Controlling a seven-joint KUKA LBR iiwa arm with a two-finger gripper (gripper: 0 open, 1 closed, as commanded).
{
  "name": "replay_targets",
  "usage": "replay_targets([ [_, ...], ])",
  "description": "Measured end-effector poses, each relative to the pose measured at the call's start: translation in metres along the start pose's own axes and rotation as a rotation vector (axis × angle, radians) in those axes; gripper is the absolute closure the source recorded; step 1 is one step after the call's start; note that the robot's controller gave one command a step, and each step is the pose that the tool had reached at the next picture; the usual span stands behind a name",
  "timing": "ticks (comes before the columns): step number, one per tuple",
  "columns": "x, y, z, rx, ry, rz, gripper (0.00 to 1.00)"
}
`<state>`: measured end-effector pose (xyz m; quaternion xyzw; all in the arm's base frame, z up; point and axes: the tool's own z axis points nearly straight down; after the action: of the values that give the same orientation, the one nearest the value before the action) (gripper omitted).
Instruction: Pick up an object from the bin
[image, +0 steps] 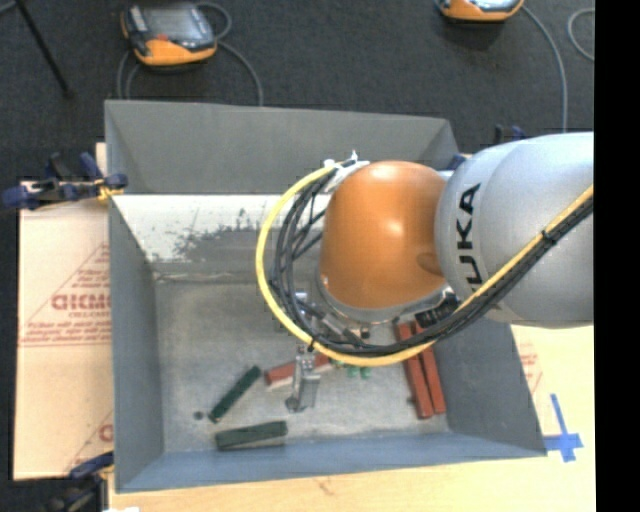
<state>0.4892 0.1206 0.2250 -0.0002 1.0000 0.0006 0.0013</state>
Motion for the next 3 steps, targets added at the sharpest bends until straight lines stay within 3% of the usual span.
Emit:
replay_targets([
  [1, 0.0, 0.0, 0.0, 0.0, 0.0, -0.001, 0.0],
  [2, -0.005, 0.005, 0.001, 0.004, 0.015, -0.062, 0.0],
  [3, -0.015, -0.006, 0.017, -0.001, -0.013, -0.12, 0.0],
])
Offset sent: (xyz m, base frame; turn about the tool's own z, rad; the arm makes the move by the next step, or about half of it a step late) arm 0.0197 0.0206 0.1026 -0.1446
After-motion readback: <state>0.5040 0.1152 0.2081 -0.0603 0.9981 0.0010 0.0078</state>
